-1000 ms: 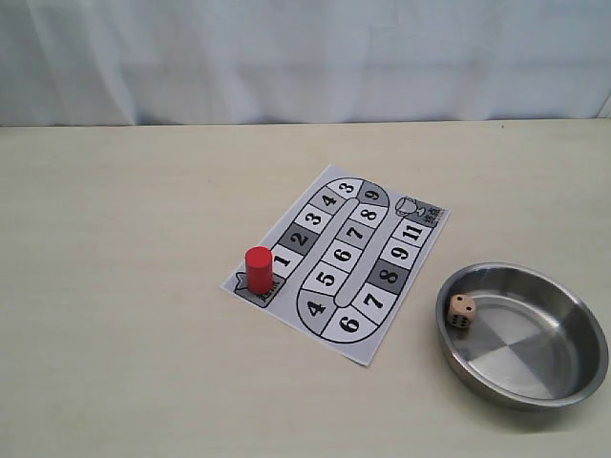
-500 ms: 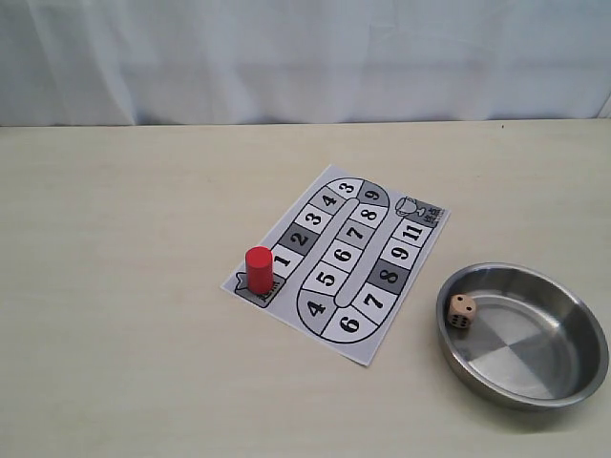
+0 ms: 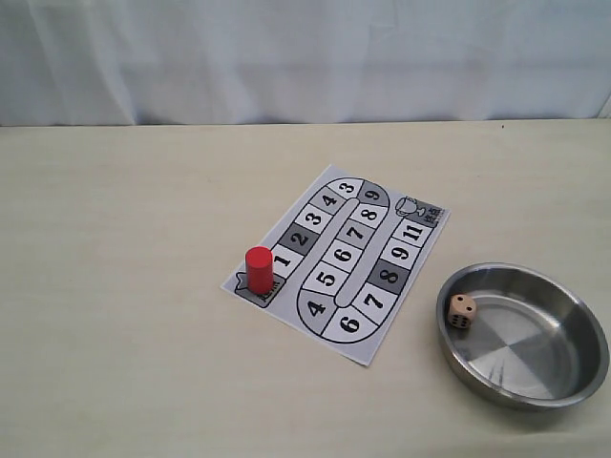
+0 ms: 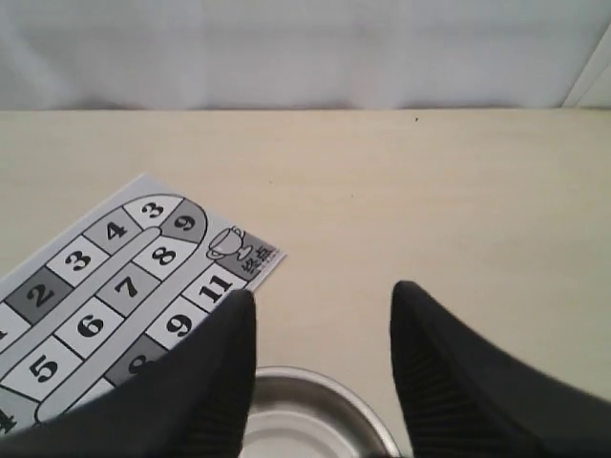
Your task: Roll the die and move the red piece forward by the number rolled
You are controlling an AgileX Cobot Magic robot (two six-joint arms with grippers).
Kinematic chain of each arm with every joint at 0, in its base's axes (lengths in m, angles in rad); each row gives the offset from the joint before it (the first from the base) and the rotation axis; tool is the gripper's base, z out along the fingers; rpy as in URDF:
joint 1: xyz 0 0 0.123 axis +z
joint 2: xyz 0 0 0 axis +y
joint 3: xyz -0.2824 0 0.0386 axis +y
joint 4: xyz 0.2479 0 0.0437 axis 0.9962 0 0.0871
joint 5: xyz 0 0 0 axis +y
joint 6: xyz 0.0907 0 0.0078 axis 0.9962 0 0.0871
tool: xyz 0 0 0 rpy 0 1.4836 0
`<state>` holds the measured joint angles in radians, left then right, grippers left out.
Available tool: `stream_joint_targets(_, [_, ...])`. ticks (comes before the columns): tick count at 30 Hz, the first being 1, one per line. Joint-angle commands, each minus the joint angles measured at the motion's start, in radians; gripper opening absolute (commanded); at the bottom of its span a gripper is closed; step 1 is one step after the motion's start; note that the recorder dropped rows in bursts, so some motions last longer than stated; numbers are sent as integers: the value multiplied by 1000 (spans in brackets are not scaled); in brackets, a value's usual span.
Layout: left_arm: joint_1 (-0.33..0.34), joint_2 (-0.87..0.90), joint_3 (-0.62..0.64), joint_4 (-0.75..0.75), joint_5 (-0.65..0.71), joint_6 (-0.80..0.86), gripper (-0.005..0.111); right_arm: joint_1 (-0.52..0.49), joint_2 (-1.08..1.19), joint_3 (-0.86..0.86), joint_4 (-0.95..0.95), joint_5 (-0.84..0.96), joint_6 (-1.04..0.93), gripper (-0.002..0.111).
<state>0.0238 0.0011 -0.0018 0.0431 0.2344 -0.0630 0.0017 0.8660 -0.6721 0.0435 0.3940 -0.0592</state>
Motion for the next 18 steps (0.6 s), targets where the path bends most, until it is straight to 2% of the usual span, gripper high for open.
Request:
stream_joint_targets(1, [0, -1, 2, -1, -4, -1, 0, 1, 104, -40, 9, 21, -7, 47])
stream_joint_targets(10, [0, -1, 2, -1, -2, -1, 0, 1, 277, -165, 9, 176, -34, 47])
stream_joint_targets(18, [0, -1, 2, -1, -2, -1, 0, 1, 386, -180, 174, 204, -302, 47])
